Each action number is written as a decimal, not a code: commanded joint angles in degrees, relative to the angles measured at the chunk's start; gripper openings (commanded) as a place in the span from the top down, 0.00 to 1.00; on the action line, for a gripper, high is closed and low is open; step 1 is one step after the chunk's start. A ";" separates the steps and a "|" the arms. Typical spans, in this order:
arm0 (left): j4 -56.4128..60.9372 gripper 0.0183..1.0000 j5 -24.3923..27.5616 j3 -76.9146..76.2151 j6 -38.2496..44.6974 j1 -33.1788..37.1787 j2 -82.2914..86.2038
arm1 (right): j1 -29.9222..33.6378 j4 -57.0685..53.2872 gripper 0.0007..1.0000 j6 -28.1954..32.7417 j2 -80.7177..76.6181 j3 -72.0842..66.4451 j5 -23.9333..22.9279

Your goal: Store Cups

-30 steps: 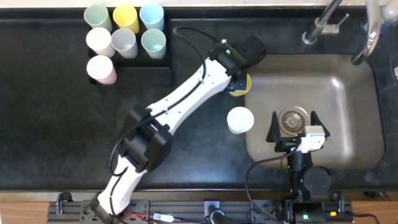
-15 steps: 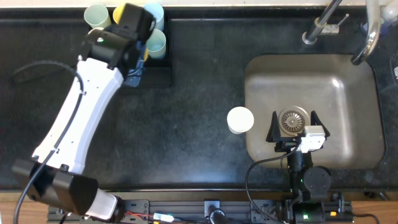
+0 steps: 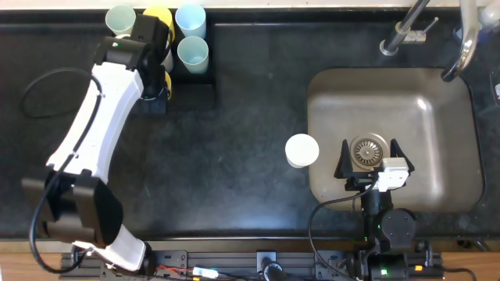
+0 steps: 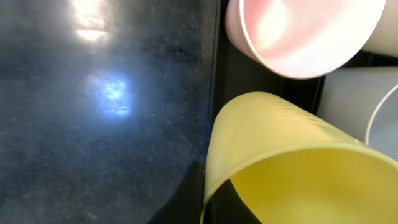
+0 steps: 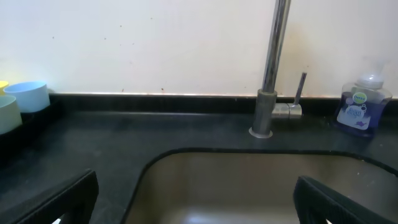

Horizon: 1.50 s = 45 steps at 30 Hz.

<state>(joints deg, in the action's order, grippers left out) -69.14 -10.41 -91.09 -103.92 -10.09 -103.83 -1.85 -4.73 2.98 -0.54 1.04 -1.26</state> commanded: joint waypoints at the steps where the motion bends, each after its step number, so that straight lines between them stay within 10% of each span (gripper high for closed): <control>1: 1.20 0.98 0.96 0.46 -1.36 0.13 -2.10 | 0.37 0.26 0.00 -0.20 0.24 -0.74 0.61; 35: 3.52 0.98 -2.73 0.46 -1.38 0.83 -6.78 | 0.37 0.26 0.00 -0.20 0.24 -0.74 0.61; 45: 3.67 0.68 -3.63 1.51 -1.14 0.81 -5.07 | 0.37 0.26 0.00 -0.20 0.24 -0.74 0.61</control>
<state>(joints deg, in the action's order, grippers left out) -65.41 -12.38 -90.98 -104.79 -9.69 -110.39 -1.87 -4.73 2.98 -0.54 1.04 -1.26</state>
